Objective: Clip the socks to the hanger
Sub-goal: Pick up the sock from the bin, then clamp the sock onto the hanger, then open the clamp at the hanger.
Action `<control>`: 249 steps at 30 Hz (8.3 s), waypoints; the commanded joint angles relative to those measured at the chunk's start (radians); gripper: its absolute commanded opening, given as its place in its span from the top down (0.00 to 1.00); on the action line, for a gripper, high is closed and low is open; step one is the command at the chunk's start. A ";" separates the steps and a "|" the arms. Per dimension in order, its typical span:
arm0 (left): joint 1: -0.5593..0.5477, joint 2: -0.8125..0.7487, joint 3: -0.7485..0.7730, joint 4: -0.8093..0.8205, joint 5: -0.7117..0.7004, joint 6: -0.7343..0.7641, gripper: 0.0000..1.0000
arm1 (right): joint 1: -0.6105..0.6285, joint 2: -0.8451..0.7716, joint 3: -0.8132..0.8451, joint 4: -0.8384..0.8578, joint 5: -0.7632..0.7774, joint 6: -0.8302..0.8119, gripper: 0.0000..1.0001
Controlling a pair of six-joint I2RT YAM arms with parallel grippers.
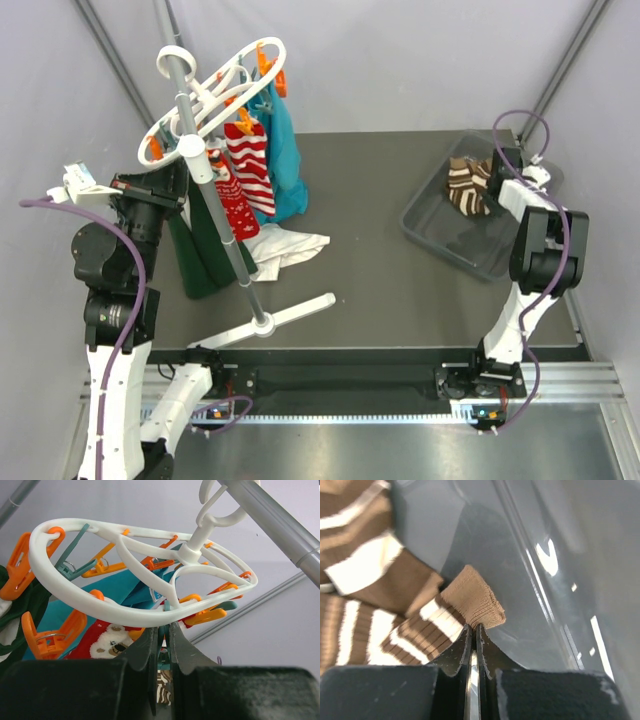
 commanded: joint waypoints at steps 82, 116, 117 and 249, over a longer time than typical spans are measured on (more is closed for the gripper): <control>-0.004 -0.030 0.007 -0.074 0.034 0.037 1.00 | 1.102 -0.044 0.947 -0.073 -1.012 -0.535 1.00; -0.004 -0.035 0.010 -0.080 0.043 0.043 1.00 | 1.122 -0.029 0.985 0.088 -1.011 -0.435 1.00; -0.004 -0.036 0.012 -0.082 0.043 0.045 1.00 | 1.122 -0.029 0.985 0.094 -1.008 -0.433 1.00; -0.047 -0.026 0.299 -0.534 -0.188 0.235 0.57 | 1.131 -0.185 0.462 0.559 -1.008 -0.541 0.55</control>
